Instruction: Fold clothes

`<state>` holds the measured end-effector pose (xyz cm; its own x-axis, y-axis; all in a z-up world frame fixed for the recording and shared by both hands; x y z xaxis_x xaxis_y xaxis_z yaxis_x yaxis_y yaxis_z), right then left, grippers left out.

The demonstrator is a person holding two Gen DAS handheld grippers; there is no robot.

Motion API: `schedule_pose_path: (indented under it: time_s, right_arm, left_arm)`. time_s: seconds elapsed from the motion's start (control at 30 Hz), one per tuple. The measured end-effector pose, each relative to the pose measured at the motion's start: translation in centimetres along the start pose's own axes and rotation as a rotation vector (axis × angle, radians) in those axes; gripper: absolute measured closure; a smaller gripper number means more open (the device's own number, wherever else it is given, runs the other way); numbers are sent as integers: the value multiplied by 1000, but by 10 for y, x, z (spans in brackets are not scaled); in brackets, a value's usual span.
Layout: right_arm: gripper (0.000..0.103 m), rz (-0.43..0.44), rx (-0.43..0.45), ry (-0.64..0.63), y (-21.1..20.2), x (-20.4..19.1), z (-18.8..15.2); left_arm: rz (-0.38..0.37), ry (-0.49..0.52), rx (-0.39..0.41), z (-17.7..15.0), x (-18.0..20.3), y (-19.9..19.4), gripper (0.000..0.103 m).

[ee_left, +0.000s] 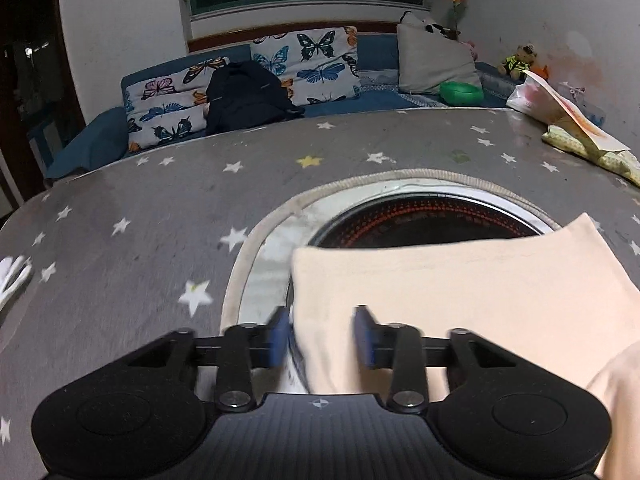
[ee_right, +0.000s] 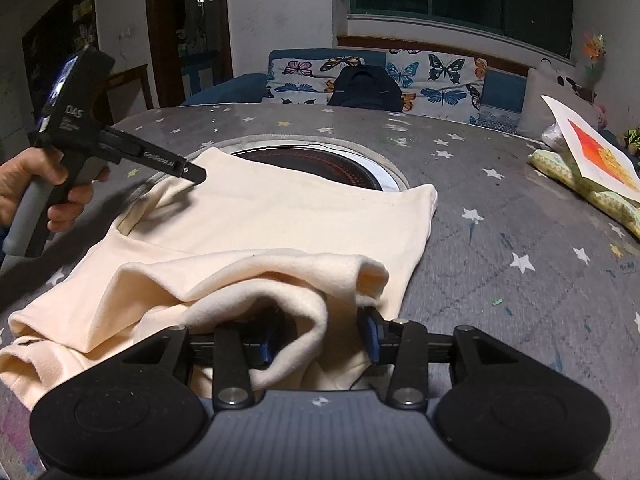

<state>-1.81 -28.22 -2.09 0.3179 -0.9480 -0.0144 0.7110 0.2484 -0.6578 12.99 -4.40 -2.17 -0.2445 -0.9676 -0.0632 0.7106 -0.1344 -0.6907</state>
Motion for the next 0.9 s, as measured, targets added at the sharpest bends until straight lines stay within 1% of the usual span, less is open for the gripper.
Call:
schedule_pose_path:
  time_s: [0.03,0.1,0.17,0.37,0.5,0.57,0.6,0.67,0.7,0.73,0.77,0.83,0.9]
  right_arm:
    - [60,-1,0,0,1,0,1]
    - [59,-5,1,-2,5,-1,3]
    - [59,-8,2,-8,9,-2,7]
    - [58,-22,3,-64,36,-10,24]
    - [55,11,11,-24,54,-10,35]
    - [57,12,19,-24,55,-11,37]
    - [59,18,24,-21,53,-13,36]
    - [78,34,31,-14,47,-15,34]
    - [80,40,35,-12,43,-16,33]
    - [85,39,44,-10,39,-16,32]
    - [89,41,52,-7,35,-16,32]
    - [89,55,76,11,21,-16,30]
    - [89,59,98,17,9,-17,28]
  left_arm:
    - [8,10,4,2,1,2,92]
    - [23,29,11,7,3,7,93]
    - [40,23,18,9,1,10,94]
    - [119,-43,42,14,-16,15,95]
    - [165,-95,51,12,-33,11,95]
    - [174,-116,52,11,-41,8,95]
    - [168,-124,48,10,-44,7,95]
    - [142,-141,34,11,-48,5,91]
    - [125,-150,27,11,-49,3,88]
    - [115,-154,25,11,-48,-1,86]
    - [108,-148,33,11,-46,-6,85]
    - [64,-118,59,10,-35,-22,81]
    - [-31,-82,84,6,-15,-42,80]
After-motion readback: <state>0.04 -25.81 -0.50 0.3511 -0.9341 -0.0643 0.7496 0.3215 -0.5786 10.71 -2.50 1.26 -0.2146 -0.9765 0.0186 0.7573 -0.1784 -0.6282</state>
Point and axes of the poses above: each gripper's, at about its wrist camera, not at the fingertips, and y roughly the way its jaws point, x to its right, z to its top, the point moved 6 cm from there along y, roughly the way its jaws point, and after that the axes turned 1 degree about -z, right-handed, at the moved point
